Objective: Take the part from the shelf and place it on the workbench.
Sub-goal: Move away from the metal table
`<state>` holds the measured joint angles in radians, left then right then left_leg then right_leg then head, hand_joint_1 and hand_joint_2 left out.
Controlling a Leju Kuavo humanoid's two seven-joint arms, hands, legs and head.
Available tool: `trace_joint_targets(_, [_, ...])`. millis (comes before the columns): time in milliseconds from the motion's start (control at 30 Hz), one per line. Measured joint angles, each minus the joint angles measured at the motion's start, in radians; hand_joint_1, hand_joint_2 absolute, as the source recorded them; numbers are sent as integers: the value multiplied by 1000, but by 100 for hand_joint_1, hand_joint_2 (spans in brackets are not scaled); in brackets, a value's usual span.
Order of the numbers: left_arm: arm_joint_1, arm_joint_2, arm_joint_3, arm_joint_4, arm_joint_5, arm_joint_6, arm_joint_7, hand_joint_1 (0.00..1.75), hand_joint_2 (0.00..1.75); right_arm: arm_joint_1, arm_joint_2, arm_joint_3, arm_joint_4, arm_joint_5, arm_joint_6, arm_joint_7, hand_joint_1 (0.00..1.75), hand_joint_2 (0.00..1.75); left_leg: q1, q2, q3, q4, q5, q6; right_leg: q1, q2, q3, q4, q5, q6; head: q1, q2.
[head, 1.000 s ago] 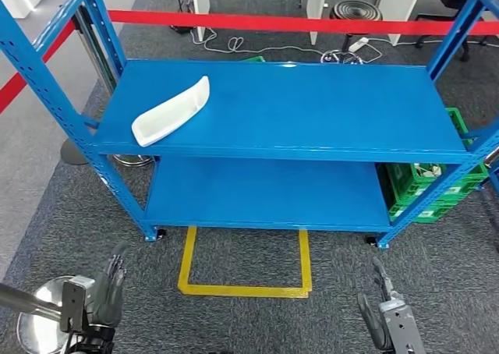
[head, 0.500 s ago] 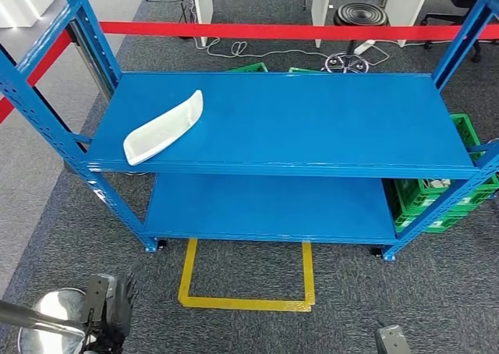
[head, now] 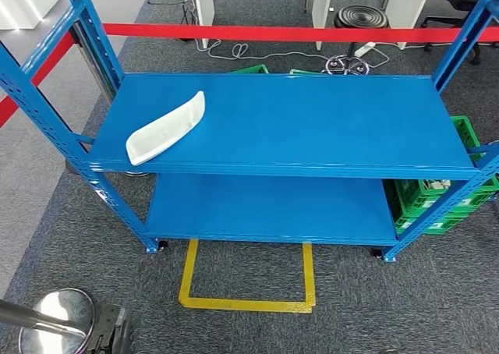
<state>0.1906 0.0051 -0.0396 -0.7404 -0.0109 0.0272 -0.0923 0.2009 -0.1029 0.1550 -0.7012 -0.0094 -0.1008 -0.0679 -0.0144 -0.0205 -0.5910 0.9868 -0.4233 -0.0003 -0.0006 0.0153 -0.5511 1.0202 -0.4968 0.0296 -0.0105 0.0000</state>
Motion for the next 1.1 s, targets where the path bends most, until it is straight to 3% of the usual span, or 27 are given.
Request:
trace_joint_targets(400, [-13,-1,18,247,12,-23,87,0,0,-29,72,-103,224,8,96,65,0,0,0,0,4,0,-2,0,-1,0,1,-2,-1,0,0,0])
trace_joint_targets(1100, [-22,-2,19,303,12,-24,92,0,0,-41,87,-127,274,9,99,68,0,0,0,0,9,0,-2,0,-1,0,6,-3,-1,0,0,0])
